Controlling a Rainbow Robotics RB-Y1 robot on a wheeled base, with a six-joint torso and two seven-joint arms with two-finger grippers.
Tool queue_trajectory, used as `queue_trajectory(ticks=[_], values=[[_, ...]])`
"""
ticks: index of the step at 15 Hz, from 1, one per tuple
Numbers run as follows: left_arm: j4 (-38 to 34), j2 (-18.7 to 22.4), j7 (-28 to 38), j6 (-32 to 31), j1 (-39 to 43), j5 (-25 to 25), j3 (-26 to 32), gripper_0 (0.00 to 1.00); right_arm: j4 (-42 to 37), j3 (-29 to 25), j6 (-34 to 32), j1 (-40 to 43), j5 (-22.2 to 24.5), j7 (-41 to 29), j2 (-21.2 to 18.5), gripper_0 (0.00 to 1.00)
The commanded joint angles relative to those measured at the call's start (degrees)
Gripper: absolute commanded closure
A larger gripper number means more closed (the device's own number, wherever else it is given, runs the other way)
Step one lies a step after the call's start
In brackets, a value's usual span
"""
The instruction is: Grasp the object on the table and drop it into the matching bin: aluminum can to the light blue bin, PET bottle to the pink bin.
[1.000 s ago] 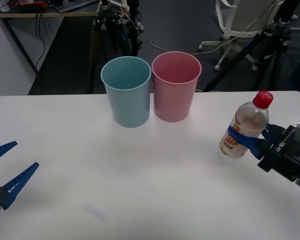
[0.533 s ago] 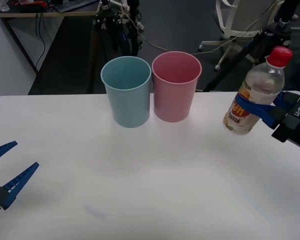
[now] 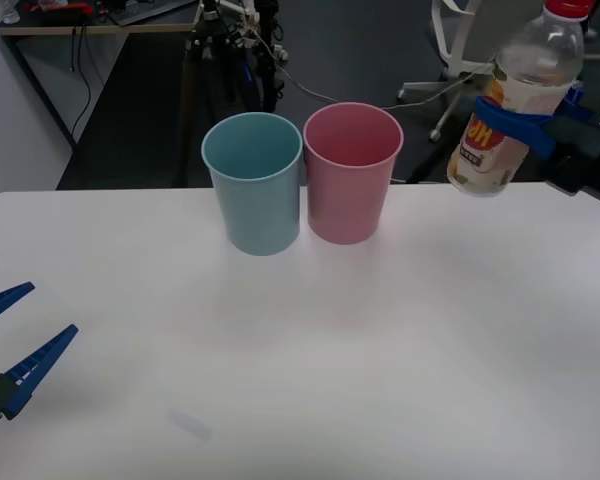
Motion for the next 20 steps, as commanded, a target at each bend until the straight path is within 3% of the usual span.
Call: queue_trajectory(ticks=[1, 4, 11, 20], values=[[0.0, 0.0, 0.0, 0.0, 0.0, 0.0, 0.0, 0.0, 3.9, 10.2, 1.3, -13.1, -0.9, -0.6, -0.4, 1.0], [0.0, 0.0, 0.0, 0.0, 0.0, 0.0, 0.0, 0.0, 11.5, 24.1, 1.6, -29.0, -1.5, -0.7, 2.2, 1.0], [0.0, 0.0, 0.0, 0.0, 0.0, 0.0, 0.0, 0.0, 28.3, 42.0, 3.1, -50.3, -1.8, -0.8, 12.3, 1.0], [0.0, 0.0, 0.0, 0.0, 0.0, 0.0, 0.0, 0.0, 45.0, 43.2, 3.1, -55.8, 1.3, 0.9, 26.9, 1.0]])
